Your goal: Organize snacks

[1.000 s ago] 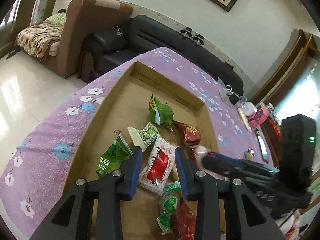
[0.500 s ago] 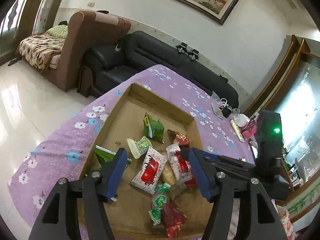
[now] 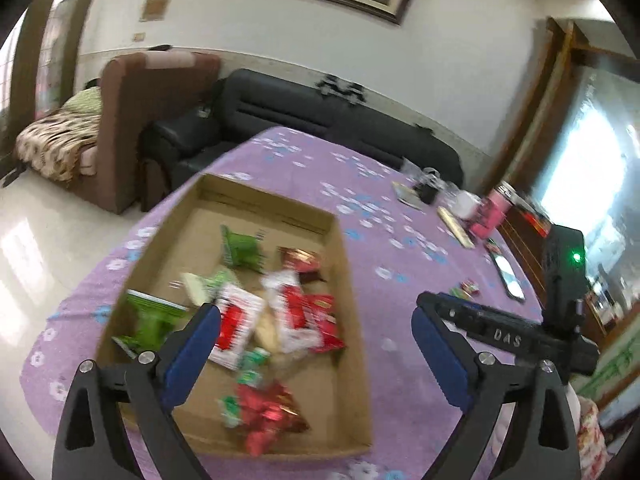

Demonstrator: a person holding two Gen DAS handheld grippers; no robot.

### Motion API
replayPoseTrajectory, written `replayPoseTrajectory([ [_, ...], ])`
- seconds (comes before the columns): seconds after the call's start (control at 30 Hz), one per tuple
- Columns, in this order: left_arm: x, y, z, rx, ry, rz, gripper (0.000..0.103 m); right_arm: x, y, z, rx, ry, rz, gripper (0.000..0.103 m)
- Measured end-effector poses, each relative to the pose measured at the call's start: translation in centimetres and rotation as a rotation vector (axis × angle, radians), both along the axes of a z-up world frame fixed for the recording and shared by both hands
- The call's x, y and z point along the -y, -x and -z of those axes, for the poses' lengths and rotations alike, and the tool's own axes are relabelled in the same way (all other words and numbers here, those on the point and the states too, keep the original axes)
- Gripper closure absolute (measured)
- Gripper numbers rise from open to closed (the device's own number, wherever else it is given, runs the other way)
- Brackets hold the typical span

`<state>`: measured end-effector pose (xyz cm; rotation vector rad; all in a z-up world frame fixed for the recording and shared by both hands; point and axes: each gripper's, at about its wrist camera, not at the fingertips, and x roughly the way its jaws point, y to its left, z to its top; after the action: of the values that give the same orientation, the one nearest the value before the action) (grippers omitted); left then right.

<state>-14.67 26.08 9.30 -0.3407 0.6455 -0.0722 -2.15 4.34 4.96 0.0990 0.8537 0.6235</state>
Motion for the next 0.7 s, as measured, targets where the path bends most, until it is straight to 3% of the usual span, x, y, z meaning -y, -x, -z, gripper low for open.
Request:
replayPoseTrajectory([
  [0.13,2.4,-0.2,-0.1,-0.022,-0.01,0.063,0.005,6.2,-0.5,0.2,0.003,-0.004,0.102,0.06],
  [0.37,6.9,-0.8,0.2,-0.052,-0.005,0.165,0.005,19.9,-3.0,0.9,-0.057,-0.084,0.407,0.06],
  [0.5,9.2,-1.3,0.7,-0.081,0.007,0.221,0.005,23.2,-4.9,2.1,-0.1,-0.104,0.477,0.06],
  [0.7,11.0,-1.2,0.9,-0.103,-0.003,0.26,0.005,23.3,-9.8,3.7,-0.163,-0.113,0.529,0.06],
])
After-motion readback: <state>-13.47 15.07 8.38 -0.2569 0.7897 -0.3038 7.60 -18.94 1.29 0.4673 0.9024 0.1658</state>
